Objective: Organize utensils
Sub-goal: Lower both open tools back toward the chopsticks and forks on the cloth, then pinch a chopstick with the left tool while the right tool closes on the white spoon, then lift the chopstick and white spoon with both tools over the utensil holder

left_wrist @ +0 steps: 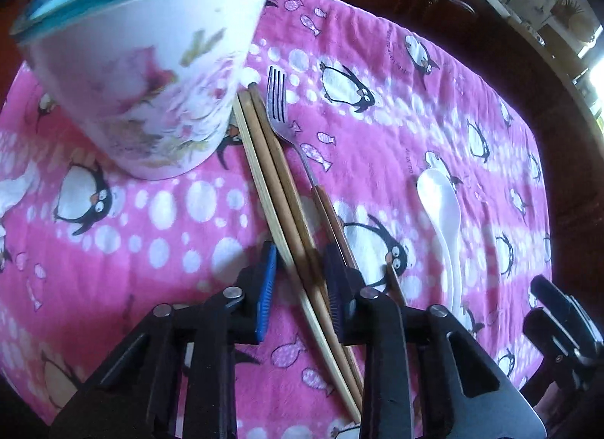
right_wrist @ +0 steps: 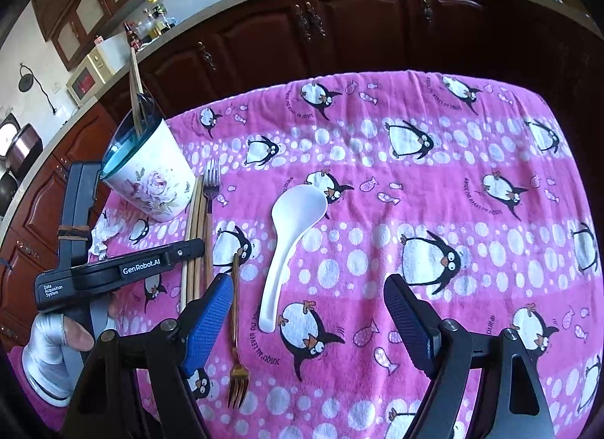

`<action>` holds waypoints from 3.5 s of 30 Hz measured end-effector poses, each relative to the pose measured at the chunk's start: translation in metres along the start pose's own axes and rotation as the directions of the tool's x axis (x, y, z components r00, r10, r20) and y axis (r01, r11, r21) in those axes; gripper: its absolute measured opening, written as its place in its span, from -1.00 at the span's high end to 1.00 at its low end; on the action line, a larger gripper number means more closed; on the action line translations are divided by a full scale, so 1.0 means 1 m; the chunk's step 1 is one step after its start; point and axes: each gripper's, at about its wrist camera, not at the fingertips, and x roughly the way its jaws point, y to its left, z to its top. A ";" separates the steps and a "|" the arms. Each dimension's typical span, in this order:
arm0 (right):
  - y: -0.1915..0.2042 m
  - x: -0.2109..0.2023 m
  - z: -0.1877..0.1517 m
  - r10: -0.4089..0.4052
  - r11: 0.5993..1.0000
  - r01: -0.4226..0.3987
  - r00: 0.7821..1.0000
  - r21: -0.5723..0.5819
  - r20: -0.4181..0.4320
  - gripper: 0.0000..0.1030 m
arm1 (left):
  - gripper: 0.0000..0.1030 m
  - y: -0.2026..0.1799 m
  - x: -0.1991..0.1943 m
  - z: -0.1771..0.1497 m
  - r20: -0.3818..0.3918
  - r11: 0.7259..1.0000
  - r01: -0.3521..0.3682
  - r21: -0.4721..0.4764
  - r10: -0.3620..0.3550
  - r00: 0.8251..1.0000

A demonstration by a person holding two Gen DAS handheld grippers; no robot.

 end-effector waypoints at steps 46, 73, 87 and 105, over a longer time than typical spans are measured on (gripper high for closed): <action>0.011 0.045 0.021 0.013 0.998 -0.019 0.996 -0.061 -0.092 0.12 | 0.61 0.026 -0.018 -0.011 -0.058 0.990 0.005 0.144 0.003 0.998; -0.009 0.089 0.035 0.276 0.961 -0.272 0.935 0.051 -0.221 0.56 | 0.61 0.033 -0.010 0.003 -0.095 0.992 0.056 0.112 -0.045 0.994; 0.020 0.067 0.015 0.198 0.971 -0.217 0.966 -0.104 -0.169 0.76 | 0.92 0.042 -0.023 -0.002 -0.063 0.995 0.070 0.076 -0.066 0.996; 0.086 0.005 0.064 0.342 0.921 -0.341 0.939 -0.188 -0.026 0.76 | 0.92 0.075 -0.161 0.010 0.172 0.982 0.185 0.032 -0.188 0.967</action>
